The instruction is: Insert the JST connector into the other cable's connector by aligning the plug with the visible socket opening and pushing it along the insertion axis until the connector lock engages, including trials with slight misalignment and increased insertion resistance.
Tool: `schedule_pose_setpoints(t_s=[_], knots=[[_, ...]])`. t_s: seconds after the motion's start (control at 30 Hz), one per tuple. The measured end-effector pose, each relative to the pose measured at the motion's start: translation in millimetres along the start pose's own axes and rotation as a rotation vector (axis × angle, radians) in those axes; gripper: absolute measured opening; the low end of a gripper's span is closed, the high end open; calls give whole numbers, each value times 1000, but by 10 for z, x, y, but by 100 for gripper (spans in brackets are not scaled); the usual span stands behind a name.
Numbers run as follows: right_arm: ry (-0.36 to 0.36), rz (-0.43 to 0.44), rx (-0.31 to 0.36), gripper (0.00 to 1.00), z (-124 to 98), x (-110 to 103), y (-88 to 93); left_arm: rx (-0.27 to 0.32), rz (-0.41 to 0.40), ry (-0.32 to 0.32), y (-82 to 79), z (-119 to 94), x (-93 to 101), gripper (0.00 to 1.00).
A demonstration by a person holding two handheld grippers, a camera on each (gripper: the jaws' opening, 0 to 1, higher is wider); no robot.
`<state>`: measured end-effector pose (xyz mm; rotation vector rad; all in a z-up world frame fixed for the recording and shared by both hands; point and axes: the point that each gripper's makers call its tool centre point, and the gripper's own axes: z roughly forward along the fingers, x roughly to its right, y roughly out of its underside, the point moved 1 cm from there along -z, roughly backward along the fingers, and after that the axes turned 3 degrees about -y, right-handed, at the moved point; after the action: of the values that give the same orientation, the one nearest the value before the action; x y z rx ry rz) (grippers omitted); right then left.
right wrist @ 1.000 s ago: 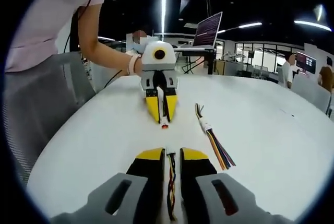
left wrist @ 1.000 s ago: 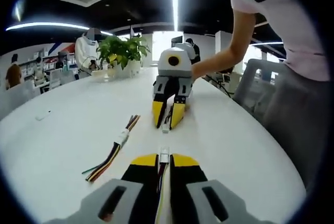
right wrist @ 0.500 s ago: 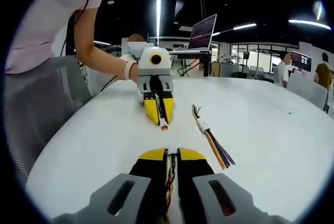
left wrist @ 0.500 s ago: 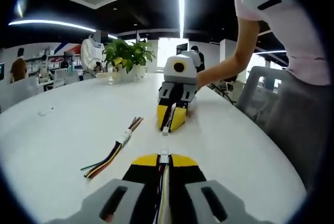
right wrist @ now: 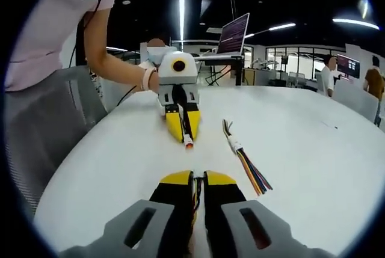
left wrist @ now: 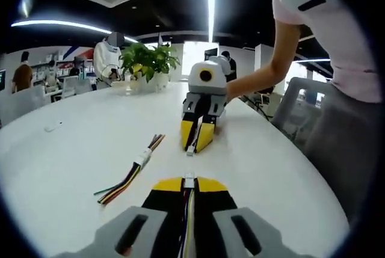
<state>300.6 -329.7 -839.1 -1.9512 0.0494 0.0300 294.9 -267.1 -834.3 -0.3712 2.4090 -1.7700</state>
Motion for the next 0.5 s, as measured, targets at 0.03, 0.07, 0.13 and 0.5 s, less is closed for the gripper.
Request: schedule_pose_setpoints(t_s=[0.03,0.07,0.13,0.5], knots=[[-1,0,0,3,5,-7,-7,0,2,-1,-6,2,-3,0],[0,1,1,3,10,-9,-16,-1,14,-5,-24,5,-9,0],[-7,2,11,3,24,-31,-50,0,20,-3,-50,13,-11,0],[-24,0,39,3,69,-79,-184,-1,59,28,-180,83,41,0]])
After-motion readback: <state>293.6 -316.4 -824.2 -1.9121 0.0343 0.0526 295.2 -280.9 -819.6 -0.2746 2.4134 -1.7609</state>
